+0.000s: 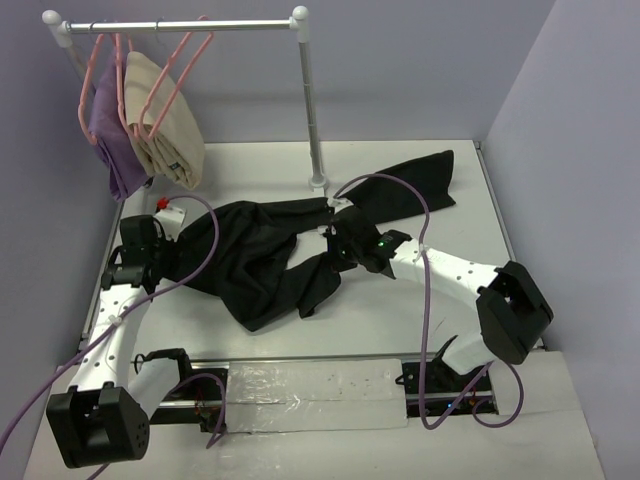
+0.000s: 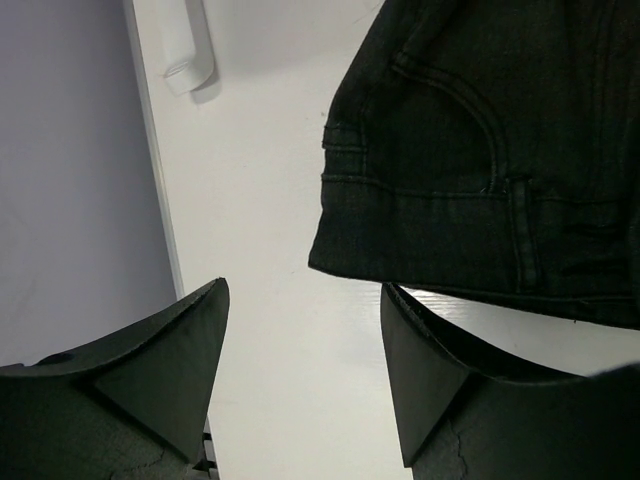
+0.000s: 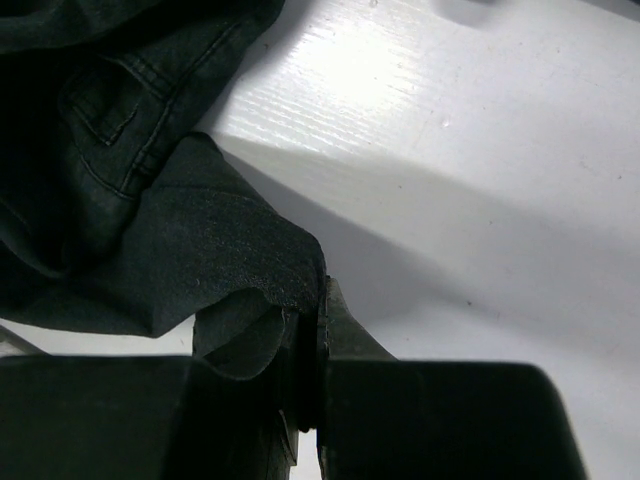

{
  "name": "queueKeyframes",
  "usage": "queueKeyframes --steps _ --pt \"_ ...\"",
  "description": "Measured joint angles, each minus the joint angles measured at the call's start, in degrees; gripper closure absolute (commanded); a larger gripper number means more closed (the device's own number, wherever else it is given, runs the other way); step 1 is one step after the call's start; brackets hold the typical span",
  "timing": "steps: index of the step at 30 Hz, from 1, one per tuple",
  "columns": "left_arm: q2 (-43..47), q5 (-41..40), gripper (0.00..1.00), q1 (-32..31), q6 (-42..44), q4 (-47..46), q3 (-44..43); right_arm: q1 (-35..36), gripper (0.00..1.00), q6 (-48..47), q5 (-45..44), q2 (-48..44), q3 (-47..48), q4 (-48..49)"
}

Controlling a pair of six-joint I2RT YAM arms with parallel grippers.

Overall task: Place the trousers on the hanger
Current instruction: Flatten out the trousers at the center of the board.

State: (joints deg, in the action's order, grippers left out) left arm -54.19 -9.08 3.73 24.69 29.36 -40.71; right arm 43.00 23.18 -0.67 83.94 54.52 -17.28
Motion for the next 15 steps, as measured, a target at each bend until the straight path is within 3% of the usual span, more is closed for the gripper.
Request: queueKeyframes --steps 15 --pt "1.27 2.45 0.30 0.00 1.25 -1.31 3.08 2.32 1.00 1.86 -2.75 0.94 2.38 -2.49"
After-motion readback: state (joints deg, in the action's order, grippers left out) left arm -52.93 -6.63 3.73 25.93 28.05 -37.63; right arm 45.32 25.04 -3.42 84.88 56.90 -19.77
